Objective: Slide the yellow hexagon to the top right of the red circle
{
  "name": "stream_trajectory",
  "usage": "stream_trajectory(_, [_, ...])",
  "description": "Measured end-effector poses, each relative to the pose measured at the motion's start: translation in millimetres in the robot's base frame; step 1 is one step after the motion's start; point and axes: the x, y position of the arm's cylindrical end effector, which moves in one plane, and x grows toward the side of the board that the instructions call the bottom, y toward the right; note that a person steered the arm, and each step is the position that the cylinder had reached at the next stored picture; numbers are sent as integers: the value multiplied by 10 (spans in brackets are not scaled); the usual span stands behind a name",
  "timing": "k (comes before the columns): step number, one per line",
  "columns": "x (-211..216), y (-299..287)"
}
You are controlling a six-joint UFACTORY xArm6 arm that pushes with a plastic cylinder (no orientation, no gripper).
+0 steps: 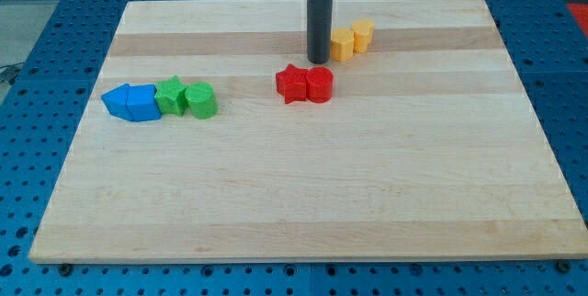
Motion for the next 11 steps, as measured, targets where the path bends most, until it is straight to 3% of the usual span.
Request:
stream_trajectory(1, [-450,-24])
stream_trajectory(3, [-747,125])
stream_trajectory(5, [-698,227])
stream_trajectory(6, [-326,227])
stream_trajectory(9, [-8,229])
stream_trajectory(10, [-447,269])
stream_trajectory(11, [-457,475])
